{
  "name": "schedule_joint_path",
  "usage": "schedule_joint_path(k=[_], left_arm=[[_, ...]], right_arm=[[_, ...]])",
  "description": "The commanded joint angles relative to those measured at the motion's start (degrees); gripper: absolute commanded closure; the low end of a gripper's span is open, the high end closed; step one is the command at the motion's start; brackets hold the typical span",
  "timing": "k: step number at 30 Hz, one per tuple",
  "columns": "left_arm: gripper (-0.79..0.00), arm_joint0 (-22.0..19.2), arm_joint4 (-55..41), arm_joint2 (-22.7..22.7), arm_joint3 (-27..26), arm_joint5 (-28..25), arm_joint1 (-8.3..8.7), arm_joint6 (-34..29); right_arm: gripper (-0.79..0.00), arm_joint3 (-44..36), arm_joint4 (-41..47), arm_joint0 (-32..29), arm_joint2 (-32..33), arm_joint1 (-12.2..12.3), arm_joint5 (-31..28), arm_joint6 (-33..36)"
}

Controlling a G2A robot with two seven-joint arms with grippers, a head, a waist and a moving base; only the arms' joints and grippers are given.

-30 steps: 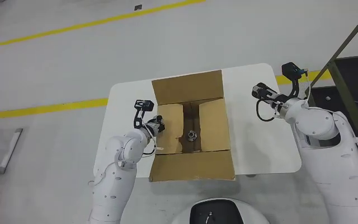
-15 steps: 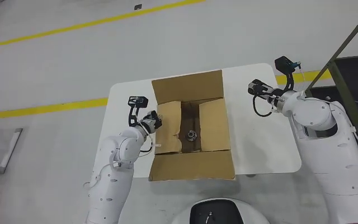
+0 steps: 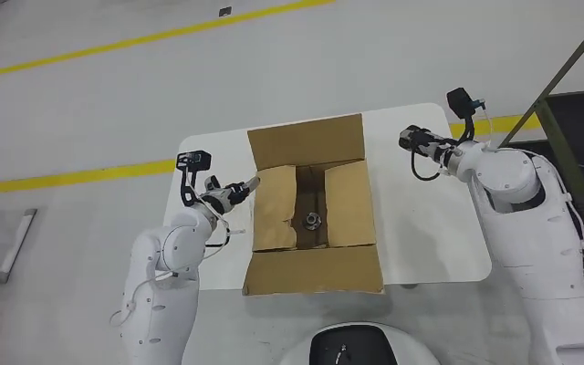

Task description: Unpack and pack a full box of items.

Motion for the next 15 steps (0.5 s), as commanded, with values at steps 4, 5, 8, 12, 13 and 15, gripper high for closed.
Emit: schedule_joint_path(k=[4,5,8,12,13,15], left_arm=[[-0.785,1.3,0.8,-2.0,0.1,0.8,0.37,-0.3],[-0.785,1.3,0.8,-2.0,0.1,0.8,0.37,-0.3],[-0.785,1.3,0.8,-2.0,0.1,0.8,0.37,-0.3],[-0.785,1.3,0.8,-2.0,0.1,0.8,0.37,-0.3],[-0.785,1.3,0.8,-2.0,0.1,0.8,0.37,-0.3],[-0.785,1.3,0.8,-2.0,0.1,0.8,0.37,-0.3]], right_arm=[[0.000,11.1,3.5,7.2,-3.7,-0.8,-1.4,-0.6],[0.000,13.9,4.0,8.8,-4.8,-1.0,-1.6,0.1],[0.000,22.4,6.3,14.0,-7.6,-1.9,-2.9,1.0],[0.000,31.8,10.1,19.6,-10.4,-3.2,-5.5,0.3],[0.000,34.0,10.5,20.9,-11.1,-3.5,-5.6,0.4],[0.000,37.6,10.0,23.3,-13.1,-4.1,-7.2,1.2]])
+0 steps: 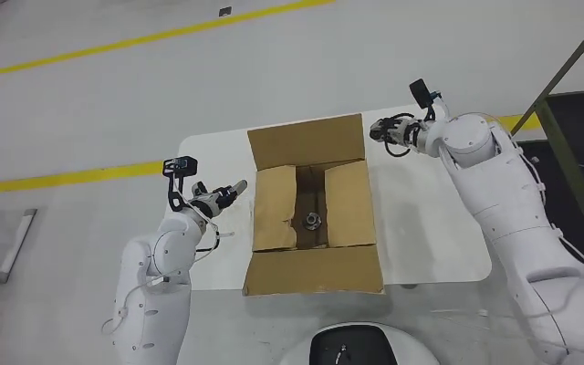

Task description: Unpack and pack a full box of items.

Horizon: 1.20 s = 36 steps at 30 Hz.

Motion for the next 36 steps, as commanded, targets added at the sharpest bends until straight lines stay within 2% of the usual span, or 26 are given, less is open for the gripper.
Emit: schedule_joint_path(k=[1,9,17,19,23,28,36], left_arm=[[-0.785,0.0,0.0,0.0,0.0,0.0,0.00,0.0],[-0.785,0.0,0.0,0.0,0.0,0.0,0.00,0.0],[-0.785,0.0,0.0,0.0,0.0,0.0,0.00,0.0],[-0.785,0.0,0.0,0.0,0.0,0.0,0.00,0.0],[-0.785,0.0,0.0,0.0,0.0,0.0,0.00,0.0],[-0.785,0.0,0.0,0.0,0.0,0.0,0.00,0.0],[-0.785,0.0,0.0,0.0,0.0,0.0,0.00,0.0]], right_arm=[[0.000,3.7,-0.3,1.9,-1.6,-0.5,-1.3,1.6],[0.000,15.0,10.3,6.0,-1.3,-2.3,-7.3,4.3],[0.000,18.1,15.6,6.8,0.3,-1.8,-14.4,13.0],[0.000,18.0,13.8,6.7,-0.1,-1.3,-16.4,14.7],[0.000,15.7,12.5,5.8,-0.5,-0.6,-20.5,19.9],[0.000,9.9,8.2,3.7,-1.9,0.3,-23.5,22.4],[0.000,-2.8,1.3,-3.3,-3.6,1.2,-21.3,14.9]])
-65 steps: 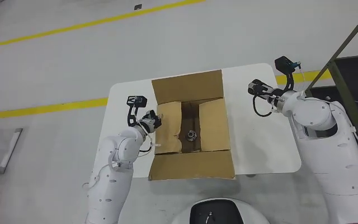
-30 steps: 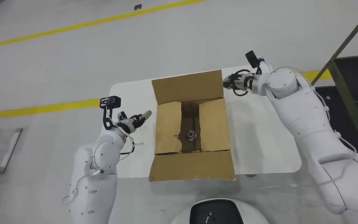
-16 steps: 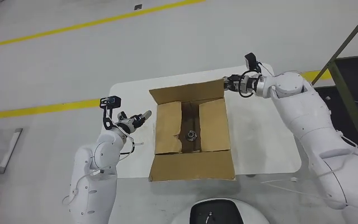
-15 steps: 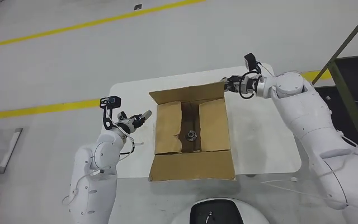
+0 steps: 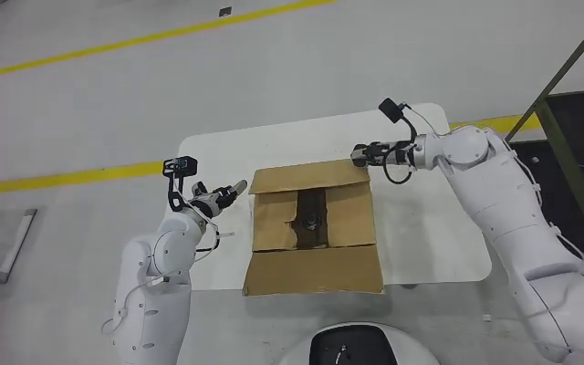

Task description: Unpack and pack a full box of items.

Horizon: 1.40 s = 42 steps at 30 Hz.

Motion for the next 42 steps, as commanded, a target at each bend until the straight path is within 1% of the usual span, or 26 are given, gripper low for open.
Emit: schedule_joint_path(k=[1,6,10,14,16,20,25,26,28,30,32,33,36,37,39,42], left_arm=[[-0.785,0.0,0.0,0.0,0.0,0.0,0.00,0.0],[-0.785,0.0,0.0,0.0,0.0,0.0,0.00,0.0],[-0.785,0.0,0.0,0.0,0.0,0.0,0.00,0.0],[-0.785,0.0,0.0,0.0,0.0,0.0,0.00,0.0],[-0.785,0.0,0.0,0.0,0.0,0.0,0.00,0.0],[-0.785,0.0,0.0,0.0,0.0,0.0,0.00,0.0],[-0.785,0.0,0.0,0.0,0.0,0.0,0.00,0.0],[-0.785,0.2,0.5,0.1,-0.5,-0.7,0.04,1.0],[-0.785,1.2,2.6,0.2,-1.7,-4.4,0.31,3.5],[-0.785,2.5,2.4,-0.7,-2.9,-6.8,0.56,4.4],[-0.785,4.1,2.1,-2.0,-5.0,-11.4,0.93,5.7],[-0.785,5.3,2.5,-2.8,-5.9,-14.6,1.19,6.5],[-0.785,9.5,3.5,-5.5,-8.3,-23.7,1.97,9.1],[-0.785,10.9,3.5,-6.5,-9.0,-25.9,2.20,9.7],[-0.785,13.1,3.2,-8.1,-9.9,-28.1,2.46,10.9],[-0.785,13.1,3.2,-8.1,-9.9,-28.1,2.46,10.9]], right_arm=[[0.000,-3.9,-1.4,-2.2,-0.5,0.1,0.7,-1.8],[0.000,-15.5,-7.9,-8.6,-1.7,1.0,1.5,-5.1],[0.000,-22.4,-9.9,-13.5,-1.8,1.6,1.1,-6.8],[0.000,-25.8,-11.5,-16.3,-1.9,2.0,0.8,-8.4],[0.000,-26.8,-13.1,-16.9,-2.0,2.2,0.6,-9.2],[0.000,-28.1,-13.6,-17.6,-1.7,2.4,1.1,-11.3],[0.000,-33.8,-11.9,-20.0,1.1,3.0,3.2,-14.4],[0.000,-35.3,-11.5,-20.7,2.0,3.1,3.6,-15.1],[0.000,-38.1,-11.2,-22.1,3.4,3.5,4.4,-16.2],[0.000,-41.0,-11.6,-23.4,4.8,3.8,5.3,-17.5],[0.000,-44.1,-11.8,-25.0,6.4,4.1,6.0,-19.0],[0.000,-45.6,-11.8,-25.9,7.1,4.2,6.2,-19.7],[0.000,-48.9,-11.9,-28.5,8.9,4.7,6.7,-20.8],[0.000,-49.4,-11.9,-29.0,9.2,4.7,6.9,-20.9],[0.000,-49.4,-11.9,-29.0,9.2,4.7,6.9,-20.9],[0.000,-49.4,-11.9,-29.0,9.2,4.7,6.9,-20.9]])
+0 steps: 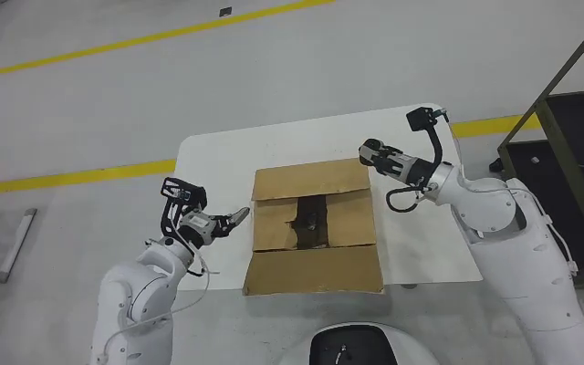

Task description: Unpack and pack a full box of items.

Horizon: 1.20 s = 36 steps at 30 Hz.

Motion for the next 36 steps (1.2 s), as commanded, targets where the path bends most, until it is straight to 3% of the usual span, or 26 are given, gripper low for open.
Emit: schedule_joint_path(k=[1,10,13,17,24,29,36], left_arm=[[-0.785,-0.1,0.0,0.1,0.1,0.2,-0.02,-0.1],[-0.785,0.0,-0.1,0.2,-0.3,-0.2,0.00,0.5],[-0.785,1.4,1.9,-0.9,-2.1,-4.8,0.44,3.5],[-0.785,6.2,5.2,-5.2,-4.4,-12.4,1.24,7.5],[-0.785,17.1,16.3,-12.6,-5.5,-19.6,2.14,16.5],[-0.785,22.5,19.9,-13.0,-3.6,-19.0,2.18,20.9],[-0.785,24.5,20.9,-10.4,-2.9,-16.5,2.15,22.4]], right_arm=[[0.000,0.0,0.0,0.0,0.0,0.0,0.0,0.0],[0.000,0.0,0.0,0.0,0.0,0.0,0.0,0.0],[0.000,0.0,0.0,0.0,0.0,0.0,0.0,0.0],[0.000,0.0,0.0,0.0,0.0,0.0,0.0,0.0],[0.000,0.0,0.0,0.0,0.0,0.0,0.0,0.0],[0.000,0.0,0.0,0.0,0.0,0.0,0.0,0.0],[0.000,0.0,0.0,0.0,0.0,0.0,0.0,0.0]])
